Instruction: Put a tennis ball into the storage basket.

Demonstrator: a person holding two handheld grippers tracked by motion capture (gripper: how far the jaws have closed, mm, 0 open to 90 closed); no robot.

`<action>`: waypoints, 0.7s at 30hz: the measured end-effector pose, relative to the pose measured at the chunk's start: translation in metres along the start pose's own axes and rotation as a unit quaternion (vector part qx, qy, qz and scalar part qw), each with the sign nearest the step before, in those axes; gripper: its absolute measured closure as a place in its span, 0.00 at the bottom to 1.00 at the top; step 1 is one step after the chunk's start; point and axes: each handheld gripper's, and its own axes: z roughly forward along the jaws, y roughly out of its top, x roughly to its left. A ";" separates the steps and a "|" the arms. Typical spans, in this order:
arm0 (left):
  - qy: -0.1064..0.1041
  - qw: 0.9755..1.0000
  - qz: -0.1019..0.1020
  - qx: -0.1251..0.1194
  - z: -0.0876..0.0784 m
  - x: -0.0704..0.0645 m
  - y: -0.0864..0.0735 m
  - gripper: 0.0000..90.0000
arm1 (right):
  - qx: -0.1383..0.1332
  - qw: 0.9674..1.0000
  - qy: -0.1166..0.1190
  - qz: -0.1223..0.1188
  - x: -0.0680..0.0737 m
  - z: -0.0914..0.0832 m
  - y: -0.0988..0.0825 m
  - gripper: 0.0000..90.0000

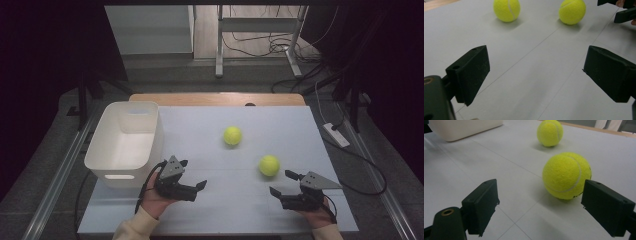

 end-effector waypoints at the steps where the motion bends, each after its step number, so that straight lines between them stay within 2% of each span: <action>1: -0.001 1.000 0.001 0.001 0.001 -0.001 0.001 0.08 | -0.002 1.000 0.000 0.001 0.000 0.000 0.000 0.16; 5: -0.005 1.000 0.009 0.008 0.008 -0.004 0.006 0.08 | -0.002 1.000 0.001 0.002 0.000 0.000 0.000 0.16; 12: -0.014 1.000 0.013 0.018 0.021 -0.006 0.011 0.08 | -0.002 1.000 0.001 0.002 -0.001 0.000 0.000 0.16; 21: -0.019 0.999 0.023 0.024 0.028 -0.009 0.016 0.08 | -0.002 1.000 0.001 0.002 -0.001 0.000 0.000 0.16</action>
